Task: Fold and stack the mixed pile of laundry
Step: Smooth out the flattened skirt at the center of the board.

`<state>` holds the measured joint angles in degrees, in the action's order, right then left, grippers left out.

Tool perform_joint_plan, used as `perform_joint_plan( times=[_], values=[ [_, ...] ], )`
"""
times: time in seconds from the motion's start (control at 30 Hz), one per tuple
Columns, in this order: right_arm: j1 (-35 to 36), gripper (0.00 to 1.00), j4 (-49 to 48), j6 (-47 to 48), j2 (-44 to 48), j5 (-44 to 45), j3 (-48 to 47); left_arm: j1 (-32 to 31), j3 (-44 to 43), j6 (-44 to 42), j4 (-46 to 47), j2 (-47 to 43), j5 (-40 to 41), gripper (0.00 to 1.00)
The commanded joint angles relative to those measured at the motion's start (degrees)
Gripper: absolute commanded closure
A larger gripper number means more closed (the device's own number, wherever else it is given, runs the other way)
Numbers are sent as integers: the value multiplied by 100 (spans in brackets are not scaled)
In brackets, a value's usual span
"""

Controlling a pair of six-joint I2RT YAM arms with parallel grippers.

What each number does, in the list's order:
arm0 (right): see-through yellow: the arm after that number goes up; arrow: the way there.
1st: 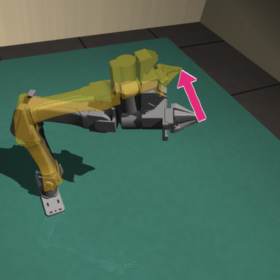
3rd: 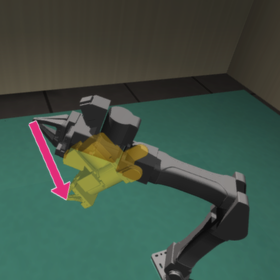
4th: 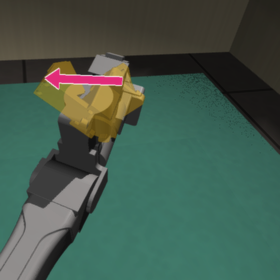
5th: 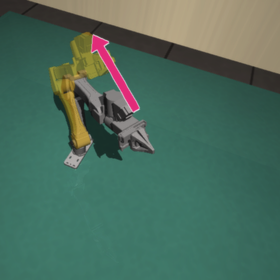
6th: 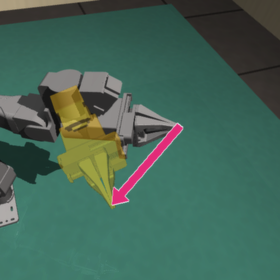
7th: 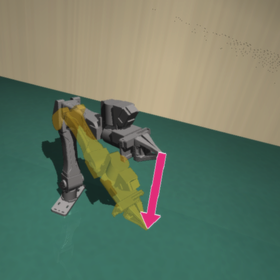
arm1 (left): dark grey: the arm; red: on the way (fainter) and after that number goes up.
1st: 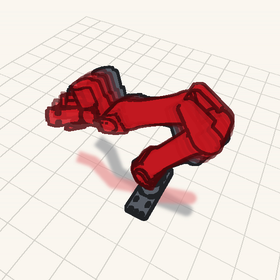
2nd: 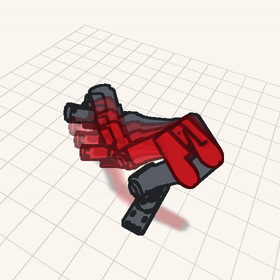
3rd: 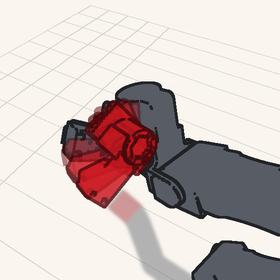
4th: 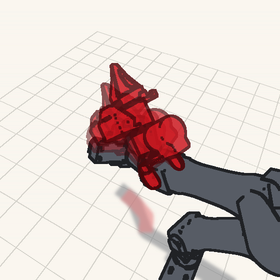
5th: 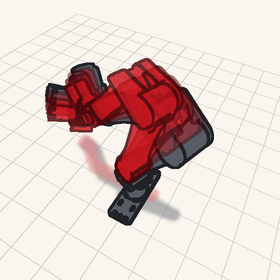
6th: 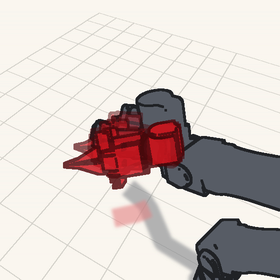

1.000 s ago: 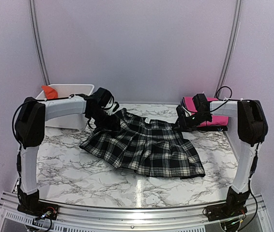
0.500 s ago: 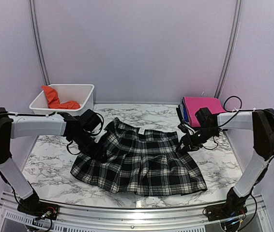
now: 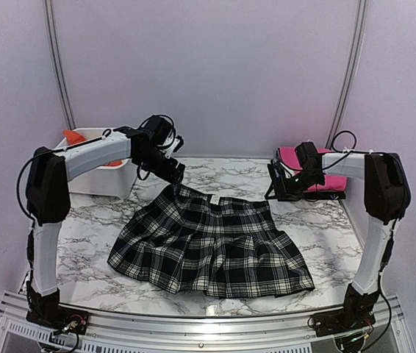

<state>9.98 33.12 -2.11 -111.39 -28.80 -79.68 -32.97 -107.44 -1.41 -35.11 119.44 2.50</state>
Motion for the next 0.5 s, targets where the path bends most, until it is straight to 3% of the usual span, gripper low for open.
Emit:
perform_joint_plan(
  times=[0.0,0.17,0.33,0.4,0.47],
  values=[
    [47,33,134,-118,-441,146,-541,-43,-552,-596,-697,628,521,4],
    [148,33,316,-57,-892,190,-775,-47,-714,-824,-717,970,880,6],
    [204,34,371,-72,-1198,340,-886,-176,-1008,-1006,-713,1418,1004,17],
    [215,39,385,-57,-1303,312,-919,-224,-1165,-1055,-712,1605,1041,22],
    [217,53,384,-22,-1368,267,-943,-230,-1312,-1029,-703,1727,1114,33]
  ],
)
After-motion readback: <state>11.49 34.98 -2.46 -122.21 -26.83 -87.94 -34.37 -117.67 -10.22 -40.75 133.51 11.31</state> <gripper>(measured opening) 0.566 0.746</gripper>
